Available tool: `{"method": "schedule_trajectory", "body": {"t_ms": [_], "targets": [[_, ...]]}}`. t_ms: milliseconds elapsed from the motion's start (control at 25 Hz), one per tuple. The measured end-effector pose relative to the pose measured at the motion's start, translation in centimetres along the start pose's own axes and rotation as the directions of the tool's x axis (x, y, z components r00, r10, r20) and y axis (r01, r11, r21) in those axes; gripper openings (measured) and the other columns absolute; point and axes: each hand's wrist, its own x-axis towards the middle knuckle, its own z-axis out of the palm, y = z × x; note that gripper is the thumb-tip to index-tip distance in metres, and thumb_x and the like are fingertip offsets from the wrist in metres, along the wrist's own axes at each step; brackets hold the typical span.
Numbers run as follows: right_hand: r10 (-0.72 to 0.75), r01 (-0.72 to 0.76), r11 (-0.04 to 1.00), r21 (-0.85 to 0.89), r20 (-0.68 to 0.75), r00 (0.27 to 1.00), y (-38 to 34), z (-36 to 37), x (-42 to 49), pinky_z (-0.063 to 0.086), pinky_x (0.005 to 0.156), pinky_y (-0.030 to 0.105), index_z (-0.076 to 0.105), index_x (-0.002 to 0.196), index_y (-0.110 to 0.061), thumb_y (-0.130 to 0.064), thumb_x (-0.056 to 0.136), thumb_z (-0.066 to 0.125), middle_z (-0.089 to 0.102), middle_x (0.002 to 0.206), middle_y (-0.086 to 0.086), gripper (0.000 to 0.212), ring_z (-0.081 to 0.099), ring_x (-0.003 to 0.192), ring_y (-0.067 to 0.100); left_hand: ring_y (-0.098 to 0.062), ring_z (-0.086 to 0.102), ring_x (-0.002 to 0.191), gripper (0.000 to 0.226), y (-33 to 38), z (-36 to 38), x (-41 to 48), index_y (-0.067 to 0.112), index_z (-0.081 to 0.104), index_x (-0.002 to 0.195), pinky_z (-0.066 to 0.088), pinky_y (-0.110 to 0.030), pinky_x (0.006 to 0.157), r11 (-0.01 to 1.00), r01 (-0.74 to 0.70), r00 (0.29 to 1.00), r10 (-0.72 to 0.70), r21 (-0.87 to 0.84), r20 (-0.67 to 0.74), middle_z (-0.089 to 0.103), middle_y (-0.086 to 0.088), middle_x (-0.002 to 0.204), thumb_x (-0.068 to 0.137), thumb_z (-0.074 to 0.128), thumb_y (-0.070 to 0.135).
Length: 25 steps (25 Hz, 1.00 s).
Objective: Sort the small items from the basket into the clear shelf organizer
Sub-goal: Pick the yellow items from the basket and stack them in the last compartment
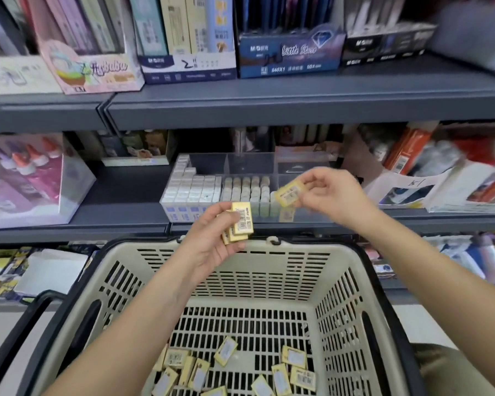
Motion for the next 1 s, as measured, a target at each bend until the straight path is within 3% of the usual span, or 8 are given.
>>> {"method": "schedule_trajectory", "body": {"t_ms": [120, 280, 400, 600, 840, 1000], "targets": [[-0.072, 0.011, 0.925, -0.381, -0.147, 0.987, -0.1, -2.1, 3.7, 0.035, 0.065, 0.011, 0.069, 0.098, -0.015, -0.015, 0.080, 0.066, 0.067, 0.086, -0.001, 0.018, 0.060, 0.080, 0.011, -0.016, 0.063, 0.066, 0.016, 0.6, 0.3, 0.8, 0.014, 0.057, 0.100, 0.051, -0.023, 0.047, 0.997, -0.028, 0.999, 0.030, 0.076, -0.030, 0.065, -0.006, 0.078, 0.086, 0.058, 0.005], [-0.052, 0.073, 0.789, -0.610, 0.052, 0.997, 0.3, -1.4, 6.5, 0.043, 0.079, 0.022, 0.066, 0.109, -0.017, -0.018, 0.087, 0.060, 0.066, 0.111, 0.006, 0.023, 0.060, 0.099, 0.024, -0.015, 0.063, 0.065, 0.016, 0.0, 0.9, 1.3, 0.018, 0.062, 0.091, 0.052, -0.024, 0.049, 0.985, -0.029, 0.999, 0.032, 0.170, -0.016, 0.065, -0.006, 0.079, 0.085, 0.060, 0.004], [0.010, 0.067, 0.787, -0.613, 0.121, 0.993, 0.3, -0.4, 7.3, 0.041, 0.081, 0.024, 0.063, 0.113, -0.017, -0.022, 0.091, 0.056, 0.063, 0.116, 0.005, 0.024, 0.058, 0.101, 0.025, -0.015, 0.064, 0.068, 0.017, -0.2, 0.9, 1.7, 0.020, 0.063, 0.091, 0.053, -0.025, 0.050, 0.982, -0.034, 0.999, 0.039, 0.188, -0.020, 0.064, -0.007, 0.084, 0.086, 0.060, 0.004], [-0.049, 0.062, 0.759, -0.648, 0.038, 0.998, 0.3, -0.5, 7.3, 0.048, 0.089, 0.034, 0.062, 0.114, -0.018, -0.021, 0.091, 0.055, 0.065, 0.110, 0.007, 0.025, 0.059, 0.101, 0.031, -0.015, 0.063, 0.068, 0.017, -0.1, 0.9, 2.0, 0.019, 0.063, 0.095, 0.052, -0.024, 0.050, 0.981, -0.026, 0.999, 0.031, 0.191, -0.023, 0.065, -0.007, 0.085, 0.086, 0.060, 0.005], [-0.022, 0.036, 0.782, -0.622, 0.029, 0.999, 0.5, 0.3, 6.8, 0.047, 0.086, 0.028, 0.063, 0.103, -0.012, -0.010, 0.090, 0.051, 0.066, 0.108, 0.008, 0.018, 0.059, 0.099, 0.027, -0.014, 0.063, 0.066, 0.015, -0.2, 0.8, 1.8, 0.017, 0.062, 0.096, 0.053, -0.024, 0.051, 0.985, -0.017, 0.999, 0.023, 0.170, -0.032, 0.066, -0.005, 0.079, 0.087, 0.059, 0.005], [-0.033, 0.063, 0.760, -0.647, 0.059, 0.998, 0.8, 0.8, 6.5, 0.048, 0.090, 0.034, 0.065, 0.108, -0.011, -0.012, 0.091, 0.050, 0.063, 0.114, 0.010, 0.022, 0.059, 0.100, 0.027, -0.013, 0.063, 0.063, 0.014, -0.2, 0.8, 1.6, 0.016, 0.062, 0.093, 0.053, -0.025, 0.050, 0.988, -0.022, 0.999, 0.028, 0.150, -0.037, 0.066, -0.004, 0.075, 0.086, 0.059, 0.004]]}}
